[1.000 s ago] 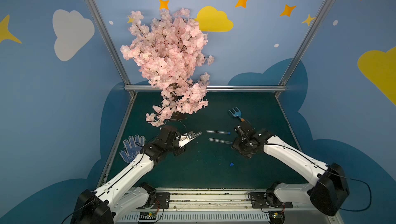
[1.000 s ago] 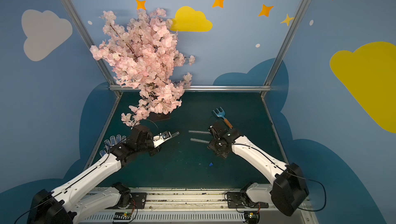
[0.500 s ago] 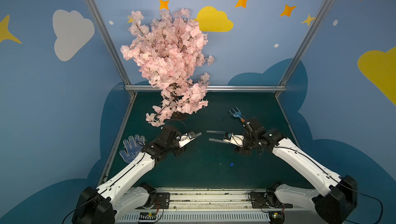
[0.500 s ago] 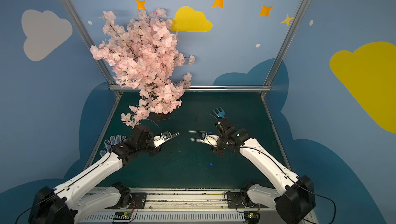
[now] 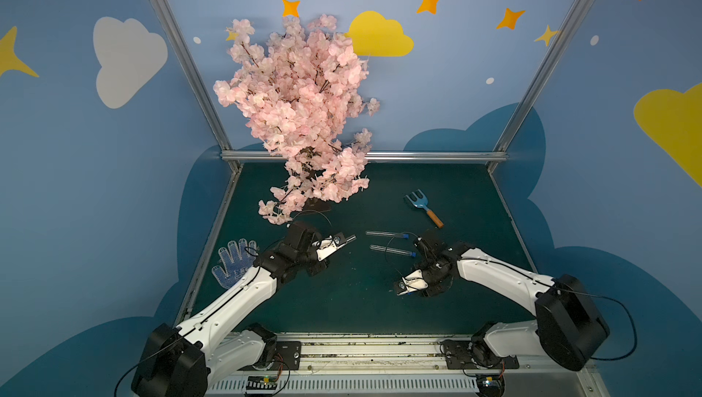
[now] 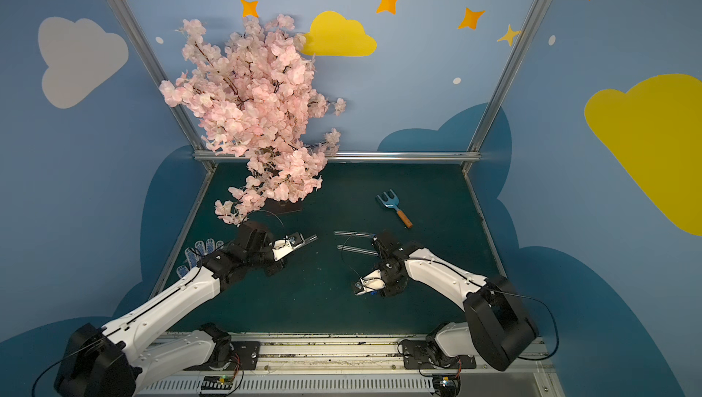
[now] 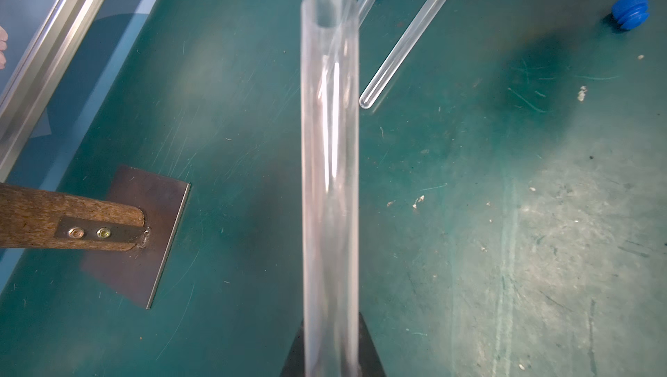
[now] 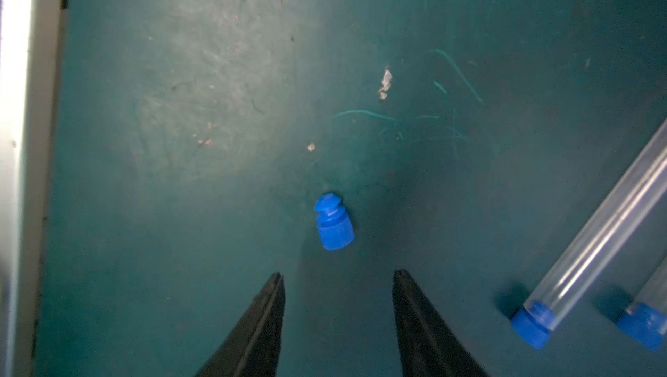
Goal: Insert stoppers into test tubes
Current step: Pick up the stopper from the center of the board.
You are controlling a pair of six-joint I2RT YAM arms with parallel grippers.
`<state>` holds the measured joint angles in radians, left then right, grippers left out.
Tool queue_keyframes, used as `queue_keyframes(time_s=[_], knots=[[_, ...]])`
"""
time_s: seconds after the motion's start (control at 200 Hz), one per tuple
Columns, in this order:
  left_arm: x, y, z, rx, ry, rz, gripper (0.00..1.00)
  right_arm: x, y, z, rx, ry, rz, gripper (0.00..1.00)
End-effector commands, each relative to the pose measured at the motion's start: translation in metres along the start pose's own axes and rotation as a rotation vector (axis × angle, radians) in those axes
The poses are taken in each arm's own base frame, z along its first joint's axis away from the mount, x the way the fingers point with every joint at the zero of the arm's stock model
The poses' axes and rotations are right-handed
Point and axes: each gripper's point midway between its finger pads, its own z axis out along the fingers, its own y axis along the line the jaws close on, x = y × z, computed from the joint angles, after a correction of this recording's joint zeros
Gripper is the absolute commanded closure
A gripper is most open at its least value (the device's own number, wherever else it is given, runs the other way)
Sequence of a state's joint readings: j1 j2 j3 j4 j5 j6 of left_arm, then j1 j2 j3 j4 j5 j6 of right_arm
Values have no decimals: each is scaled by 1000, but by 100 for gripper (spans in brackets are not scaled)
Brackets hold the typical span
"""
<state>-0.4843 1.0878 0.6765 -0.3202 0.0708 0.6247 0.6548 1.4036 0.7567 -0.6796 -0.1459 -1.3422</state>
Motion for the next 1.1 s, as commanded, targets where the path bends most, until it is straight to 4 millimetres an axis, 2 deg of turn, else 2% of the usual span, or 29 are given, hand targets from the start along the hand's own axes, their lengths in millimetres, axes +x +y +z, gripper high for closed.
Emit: queue_keyframes(time_s=[0.0, 0.175, 0.456, 1.096], knots=[[4, -1, 2, 3, 7, 6, 98, -10, -14, 2, 5, -36, -74, 55], [5, -1, 3, 2, 10, 8, 98, -10, -7, 8, -50, -34, -89, 63], [4, 0, 3, 4, 8, 7, 98, -11, 4, 11, -77, -44, -95, 62], [4, 1, 1, -2, 6, 7, 98, -9, 9, 26, -120, -21, -97, 75]])
